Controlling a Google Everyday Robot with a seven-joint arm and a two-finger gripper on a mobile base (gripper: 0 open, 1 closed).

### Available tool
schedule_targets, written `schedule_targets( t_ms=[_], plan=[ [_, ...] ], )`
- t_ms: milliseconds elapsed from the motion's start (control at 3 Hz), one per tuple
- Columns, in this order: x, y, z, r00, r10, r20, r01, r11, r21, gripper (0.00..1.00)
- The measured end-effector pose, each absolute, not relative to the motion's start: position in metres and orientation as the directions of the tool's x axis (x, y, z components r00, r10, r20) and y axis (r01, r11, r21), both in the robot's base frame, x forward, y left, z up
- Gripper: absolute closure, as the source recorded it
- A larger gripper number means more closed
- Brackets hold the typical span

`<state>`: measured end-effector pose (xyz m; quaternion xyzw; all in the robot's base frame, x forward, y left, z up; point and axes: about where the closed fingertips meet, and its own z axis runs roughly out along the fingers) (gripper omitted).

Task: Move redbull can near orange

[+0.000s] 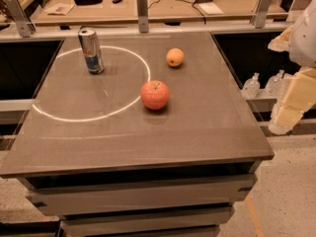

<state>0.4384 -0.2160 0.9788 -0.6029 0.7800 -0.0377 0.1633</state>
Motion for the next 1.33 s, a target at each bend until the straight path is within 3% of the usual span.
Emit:
schedule_targets(
  t_ms=[333,667,1333],
  plan=[
    [0.438,-0.216,0.979,-0.22,-0.953,-0.21,-0.928,0.27,-0.256,0.0],
    [0.437,-0.214,0.979,-0.224,-0.927,-0.3,-0.927,0.297,-0.228,0.0],
    [0.428,-0.219,0.955,-0.113,-0.788,-0.605,-0.887,0.355,-0.297,0.0]
  ],
)
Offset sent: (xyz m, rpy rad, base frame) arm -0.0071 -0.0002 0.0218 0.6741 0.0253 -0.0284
